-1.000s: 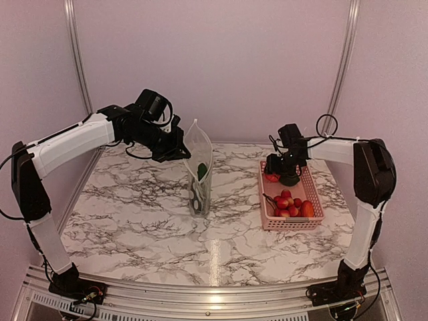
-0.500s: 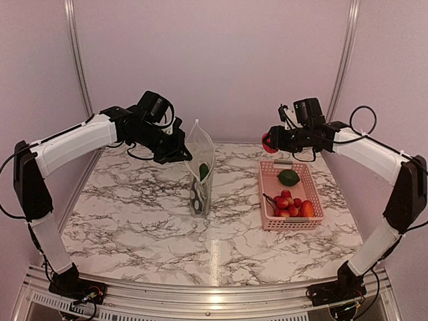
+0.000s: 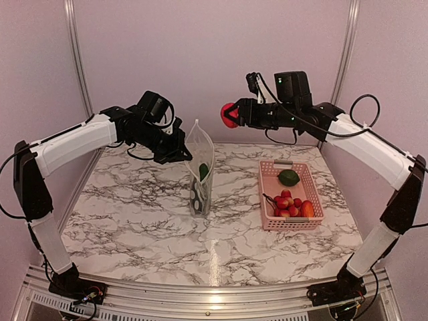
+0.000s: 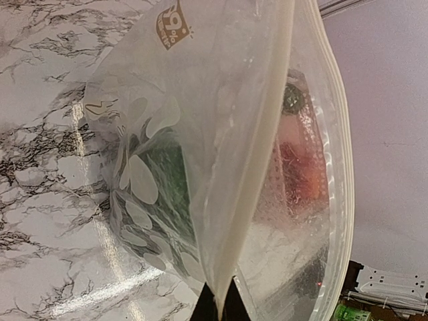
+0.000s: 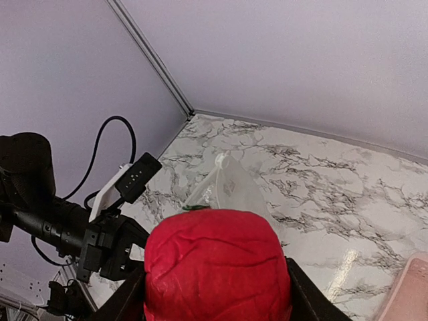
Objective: Place the food in the zip-top bag and seal the zipper
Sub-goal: Place the fake fruit in the zipper food storage bag, then pick up the fake fruit from the bin, then place the fake fruit in the zipper food storage bag.
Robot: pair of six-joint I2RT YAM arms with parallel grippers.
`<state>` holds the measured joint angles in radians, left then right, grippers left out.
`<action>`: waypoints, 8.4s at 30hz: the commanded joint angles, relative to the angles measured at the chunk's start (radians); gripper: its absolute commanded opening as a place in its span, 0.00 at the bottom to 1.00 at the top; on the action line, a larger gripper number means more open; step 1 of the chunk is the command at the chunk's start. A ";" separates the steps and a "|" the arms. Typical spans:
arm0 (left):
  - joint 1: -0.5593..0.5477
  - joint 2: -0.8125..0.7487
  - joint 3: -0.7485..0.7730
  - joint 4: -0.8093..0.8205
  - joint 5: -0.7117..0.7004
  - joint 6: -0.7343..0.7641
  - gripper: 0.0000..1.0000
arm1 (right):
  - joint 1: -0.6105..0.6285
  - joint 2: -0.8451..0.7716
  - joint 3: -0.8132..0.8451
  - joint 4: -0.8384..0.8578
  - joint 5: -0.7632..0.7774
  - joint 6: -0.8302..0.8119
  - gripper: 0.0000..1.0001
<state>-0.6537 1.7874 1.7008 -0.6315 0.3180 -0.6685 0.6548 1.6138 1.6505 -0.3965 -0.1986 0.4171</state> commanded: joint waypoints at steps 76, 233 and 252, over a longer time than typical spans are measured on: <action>0.005 -0.007 0.020 0.033 0.014 -0.034 0.00 | 0.145 0.240 0.426 -0.440 -0.062 -0.065 0.79; 0.005 -0.086 -0.052 -0.016 0.019 -0.044 0.00 | -0.358 0.203 -0.144 -0.308 0.126 -0.209 0.61; 0.005 -0.079 -0.068 0.041 0.035 0.011 0.00 | -0.051 0.136 0.224 -0.308 -0.052 -0.104 0.59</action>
<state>-0.6533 1.7252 1.6337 -0.6029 0.3397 -0.7055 0.5568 1.7744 1.8263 -0.7357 -0.1608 0.2592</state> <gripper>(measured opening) 0.009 0.641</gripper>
